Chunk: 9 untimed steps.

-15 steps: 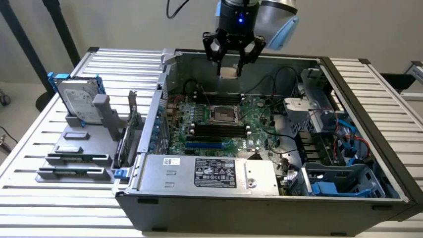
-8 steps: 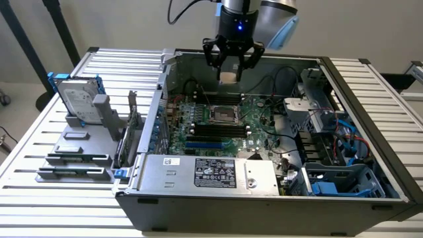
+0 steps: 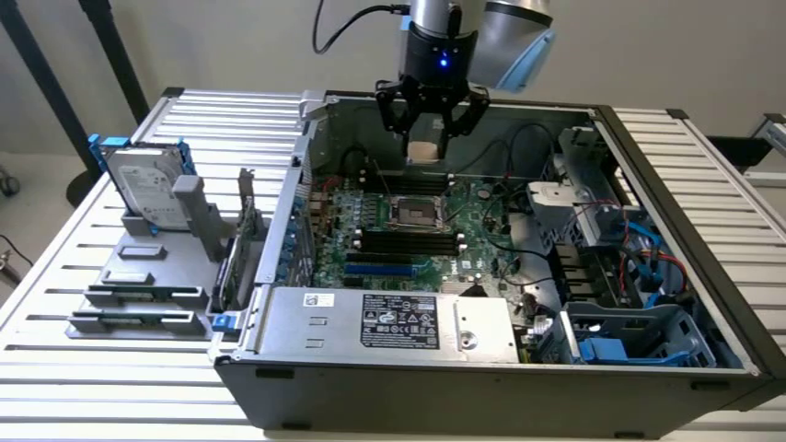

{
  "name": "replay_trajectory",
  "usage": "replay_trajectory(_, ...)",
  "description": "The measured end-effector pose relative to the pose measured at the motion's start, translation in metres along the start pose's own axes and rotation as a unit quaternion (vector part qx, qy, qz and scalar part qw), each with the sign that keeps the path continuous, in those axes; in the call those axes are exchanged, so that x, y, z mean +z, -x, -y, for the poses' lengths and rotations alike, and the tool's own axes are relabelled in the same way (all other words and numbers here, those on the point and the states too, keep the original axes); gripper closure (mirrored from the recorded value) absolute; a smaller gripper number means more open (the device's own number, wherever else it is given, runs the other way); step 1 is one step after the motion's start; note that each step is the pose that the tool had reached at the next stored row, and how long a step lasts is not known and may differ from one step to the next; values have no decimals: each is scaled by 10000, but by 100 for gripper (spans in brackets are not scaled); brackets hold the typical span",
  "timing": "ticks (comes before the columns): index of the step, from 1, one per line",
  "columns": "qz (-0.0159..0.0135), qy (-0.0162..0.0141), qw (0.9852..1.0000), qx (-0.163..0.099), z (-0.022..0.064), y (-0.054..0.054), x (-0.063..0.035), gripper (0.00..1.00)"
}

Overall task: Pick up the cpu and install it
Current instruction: 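Pick up the cpu and move it towards the insertion slot, then place the cpu into insertion slot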

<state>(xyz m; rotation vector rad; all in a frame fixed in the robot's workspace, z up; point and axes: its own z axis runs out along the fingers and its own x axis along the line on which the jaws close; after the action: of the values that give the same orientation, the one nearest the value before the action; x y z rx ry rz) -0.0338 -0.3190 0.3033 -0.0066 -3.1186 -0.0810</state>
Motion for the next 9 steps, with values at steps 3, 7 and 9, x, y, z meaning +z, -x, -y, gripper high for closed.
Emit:
replay_trajectory(3, 0, 0, 10000, 0, 0, 0, 0, 45)
replay_trajectory(7, 0, 0, 10000, 1, 0, 0, 0, 45)
replay_trajectory(9, 0, 0, 10000, 1, 0, 0, 0, 45)
